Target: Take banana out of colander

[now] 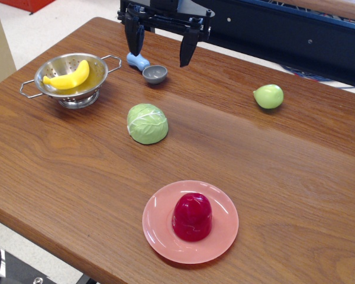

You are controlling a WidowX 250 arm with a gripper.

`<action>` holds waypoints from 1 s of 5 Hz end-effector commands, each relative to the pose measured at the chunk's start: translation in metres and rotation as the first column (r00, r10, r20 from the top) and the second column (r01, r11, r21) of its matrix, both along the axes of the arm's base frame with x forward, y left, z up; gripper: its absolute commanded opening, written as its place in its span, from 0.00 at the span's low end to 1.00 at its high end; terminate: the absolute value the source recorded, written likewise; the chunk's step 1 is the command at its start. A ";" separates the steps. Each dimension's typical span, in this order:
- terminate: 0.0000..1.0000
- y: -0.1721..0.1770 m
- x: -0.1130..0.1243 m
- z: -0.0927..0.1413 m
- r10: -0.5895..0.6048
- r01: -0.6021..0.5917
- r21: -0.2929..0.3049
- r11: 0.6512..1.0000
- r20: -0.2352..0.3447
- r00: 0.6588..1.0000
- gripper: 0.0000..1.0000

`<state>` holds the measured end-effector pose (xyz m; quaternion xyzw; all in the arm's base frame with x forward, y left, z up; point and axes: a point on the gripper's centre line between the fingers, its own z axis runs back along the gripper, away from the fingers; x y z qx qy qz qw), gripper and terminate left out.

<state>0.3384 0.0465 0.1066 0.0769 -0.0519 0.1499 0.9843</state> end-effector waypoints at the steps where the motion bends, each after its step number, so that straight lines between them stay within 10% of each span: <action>1: 0.00 0.000 0.000 0.000 0.000 0.000 0.000 1.000 0.000 1.000 1.00; 5: 0.00 0.125 0.004 0.005 -0.368 0.364 0.106 0.925 0.021 0.930 1.00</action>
